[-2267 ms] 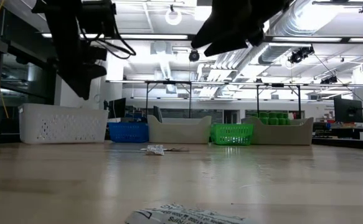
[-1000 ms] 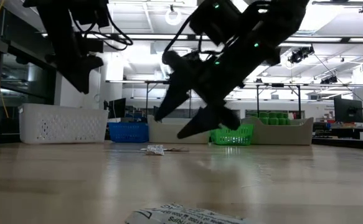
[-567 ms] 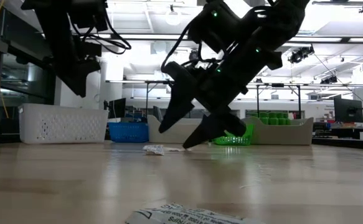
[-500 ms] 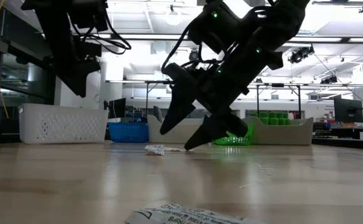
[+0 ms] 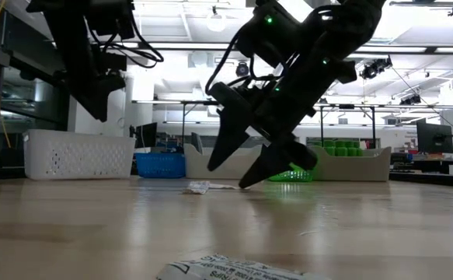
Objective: Pick & Place Travel size toiletries
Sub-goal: Put the bandage pack into the left white bin
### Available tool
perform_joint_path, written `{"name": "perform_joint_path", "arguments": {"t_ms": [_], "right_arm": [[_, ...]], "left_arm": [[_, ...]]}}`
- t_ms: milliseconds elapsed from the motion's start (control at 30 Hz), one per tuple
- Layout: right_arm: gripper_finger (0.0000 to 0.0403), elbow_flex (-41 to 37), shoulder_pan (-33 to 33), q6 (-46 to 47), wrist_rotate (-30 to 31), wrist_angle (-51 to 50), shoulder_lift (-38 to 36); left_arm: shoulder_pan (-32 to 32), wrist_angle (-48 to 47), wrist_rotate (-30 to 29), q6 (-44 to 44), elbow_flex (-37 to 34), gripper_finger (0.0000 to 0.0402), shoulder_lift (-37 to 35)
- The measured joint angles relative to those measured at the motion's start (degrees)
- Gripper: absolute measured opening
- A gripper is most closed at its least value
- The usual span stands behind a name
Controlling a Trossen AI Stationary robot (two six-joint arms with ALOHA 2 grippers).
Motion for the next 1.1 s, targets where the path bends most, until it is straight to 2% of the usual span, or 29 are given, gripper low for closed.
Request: {"name": "perform_joint_path", "arguments": {"t_ms": [400,733,1100], "right_arm": [[0.0297,-0.11,0.03,0.68,-1.9,-2.29,-0.84],[0.0297,-0.33,0.11,-0.11,-1.92,-12.17,-5.35],[0.0298,-0.28,0.12,1.11,-2.03,-15.28,-5.46]], "left_arm": [[0.0,0.0,0.02,0.0,0.0,0.0116,0.0],[0.0,0.0,0.15,0.04,-0.04,0.0116,-0.01],[0.0,0.01,1.29,0.11,-0.04,0.0116,-0.02]]}}
